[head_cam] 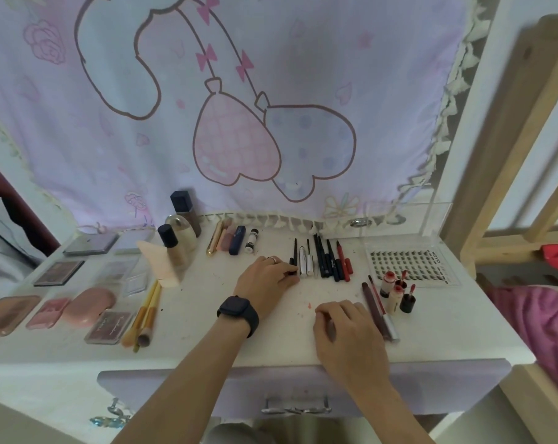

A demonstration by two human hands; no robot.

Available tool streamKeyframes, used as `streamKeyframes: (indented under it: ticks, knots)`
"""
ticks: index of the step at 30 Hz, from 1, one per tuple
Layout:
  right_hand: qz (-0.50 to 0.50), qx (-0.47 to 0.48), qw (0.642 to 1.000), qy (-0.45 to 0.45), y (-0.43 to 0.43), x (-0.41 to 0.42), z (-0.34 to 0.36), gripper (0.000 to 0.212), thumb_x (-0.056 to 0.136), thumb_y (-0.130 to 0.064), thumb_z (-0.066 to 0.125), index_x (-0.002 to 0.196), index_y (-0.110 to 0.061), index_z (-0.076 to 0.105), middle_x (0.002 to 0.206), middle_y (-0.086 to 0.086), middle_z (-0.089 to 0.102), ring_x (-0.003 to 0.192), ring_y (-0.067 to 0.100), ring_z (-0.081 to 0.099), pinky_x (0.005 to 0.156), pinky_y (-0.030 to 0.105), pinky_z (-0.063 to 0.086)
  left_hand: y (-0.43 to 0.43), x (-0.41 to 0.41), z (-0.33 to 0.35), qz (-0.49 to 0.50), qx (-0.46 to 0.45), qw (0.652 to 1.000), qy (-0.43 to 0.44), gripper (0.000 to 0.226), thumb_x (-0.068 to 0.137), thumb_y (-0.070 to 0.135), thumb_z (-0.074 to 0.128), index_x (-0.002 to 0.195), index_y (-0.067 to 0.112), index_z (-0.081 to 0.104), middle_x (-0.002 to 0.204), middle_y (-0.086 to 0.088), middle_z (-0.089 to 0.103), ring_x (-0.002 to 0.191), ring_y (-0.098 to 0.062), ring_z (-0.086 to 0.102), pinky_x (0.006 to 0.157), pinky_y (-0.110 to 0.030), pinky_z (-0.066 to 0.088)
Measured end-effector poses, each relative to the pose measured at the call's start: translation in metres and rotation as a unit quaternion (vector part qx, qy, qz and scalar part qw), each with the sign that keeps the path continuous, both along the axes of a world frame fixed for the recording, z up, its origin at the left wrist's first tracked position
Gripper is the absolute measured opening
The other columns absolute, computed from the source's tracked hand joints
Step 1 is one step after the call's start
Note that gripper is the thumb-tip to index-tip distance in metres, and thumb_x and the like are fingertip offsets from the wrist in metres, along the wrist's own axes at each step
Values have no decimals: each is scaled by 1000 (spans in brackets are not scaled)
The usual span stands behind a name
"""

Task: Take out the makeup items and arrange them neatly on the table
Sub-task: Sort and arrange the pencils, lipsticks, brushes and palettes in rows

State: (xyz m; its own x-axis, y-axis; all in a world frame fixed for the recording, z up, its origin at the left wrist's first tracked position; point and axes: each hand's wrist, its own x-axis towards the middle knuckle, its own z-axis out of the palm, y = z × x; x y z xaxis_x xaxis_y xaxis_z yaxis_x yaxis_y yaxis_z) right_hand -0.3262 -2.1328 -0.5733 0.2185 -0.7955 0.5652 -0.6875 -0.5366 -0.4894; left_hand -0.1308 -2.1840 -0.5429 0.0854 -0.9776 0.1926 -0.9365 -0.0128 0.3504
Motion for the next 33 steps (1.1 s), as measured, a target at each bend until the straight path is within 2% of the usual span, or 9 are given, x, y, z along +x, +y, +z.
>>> streamKeyframes:
  ticks: [6,13,22,24,25,27,28,30,33]
  knots:
    - [-1,-5,1000,18,-1,0,-3,10,82,-16,78,90,-17,71,80,-7,65,73,12,56,60,20,47,-2,-6,1,6,5,1000,-6,29,98,49,52,120,37,67,115,11,63,106,-13,52,77,-27,41]
    - [-24,-20,994,102,0,-1,-2,16,84,-36,65,92,-27,74,96,-10,70,93,16,59,79,30,46,-2,-10,4,24,1,1000,-5,28,97,50,52,116,36,67,109,9,63,104,-15,53,72,-27,38]
    - [-6,5,994,109,1,-2,-4,17,86,-33,70,99,-23,76,102,-8,73,98,16,63,83,32,55,-2,2,10,30,-18,999,9,32,96,55,50,117,36,65,110,13,62,101,-11,57,73,-27,45]
    - [-9,-4,995,104,1,-1,-5,17,85,-33,70,98,-24,77,101,-9,73,97,15,63,82,30,55,-5,16,13,58,-47,997,2,31,99,49,49,121,34,64,121,9,61,113,-14,54,81,-29,47]
    - [-10,-11,995,98,1,-1,-6,16,85,-33,70,97,-25,77,100,-9,73,96,15,63,80,30,55,-8,24,14,73,-54,996,-24,32,99,45,49,125,32,63,129,5,59,123,-17,48,91,-33,45]
    - [-12,-21,996,89,1,-1,-6,16,85,-35,67,95,-26,76,99,-10,73,94,15,64,78,29,55,-13,37,16,96,-41,990,-98,40,100,43,48,137,32,55,145,1,50,142,-22,31,115,-38,28]
    - [-13,-21,996,87,2,-1,-6,17,85,-35,64,94,-26,76,98,-10,73,94,15,64,78,29,55,-14,42,17,103,-26,986,-126,44,100,45,46,142,32,49,151,1,43,147,-23,22,120,-39,18]
    - [-14,-20,996,84,2,0,-5,20,86,-36,61,94,-26,76,98,-10,73,94,15,63,78,28,55,-17,47,16,104,5,980,-170,50,100,48,41,147,31,42,156,3,37,150,-23,14,121,-43,11]
    - [-17,-14,996,88,2,1,-4,22,88,-36,59,95,-26,76,99,-10,73,95,14,63,79,28,54,-18,45,13,97,18,975,-197,47,100,47,38,140,26,51,145,4,51,144,-23,26,118,-43,12]
